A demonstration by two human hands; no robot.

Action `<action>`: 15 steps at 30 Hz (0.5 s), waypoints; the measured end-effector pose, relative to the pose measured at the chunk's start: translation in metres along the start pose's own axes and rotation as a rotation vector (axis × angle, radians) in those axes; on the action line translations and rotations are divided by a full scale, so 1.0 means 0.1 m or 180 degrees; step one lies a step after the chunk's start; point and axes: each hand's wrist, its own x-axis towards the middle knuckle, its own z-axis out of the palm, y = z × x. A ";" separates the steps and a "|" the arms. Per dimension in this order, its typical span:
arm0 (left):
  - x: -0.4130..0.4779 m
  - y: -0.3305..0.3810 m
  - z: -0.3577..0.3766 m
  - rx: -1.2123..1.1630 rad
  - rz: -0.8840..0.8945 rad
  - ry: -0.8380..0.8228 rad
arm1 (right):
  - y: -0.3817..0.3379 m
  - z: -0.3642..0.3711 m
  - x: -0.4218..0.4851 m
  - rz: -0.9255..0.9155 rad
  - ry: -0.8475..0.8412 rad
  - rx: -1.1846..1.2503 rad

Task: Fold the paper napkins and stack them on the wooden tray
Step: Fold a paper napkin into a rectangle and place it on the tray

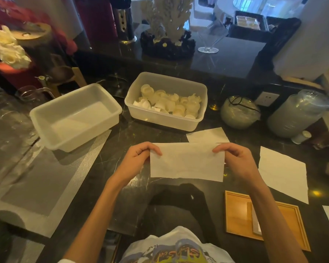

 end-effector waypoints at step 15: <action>0.15 0.10 0.19 0.2025 0.0604 -0.0618 | -0.68 0.39 0.27 -0.0934 -0.1975 -0.1727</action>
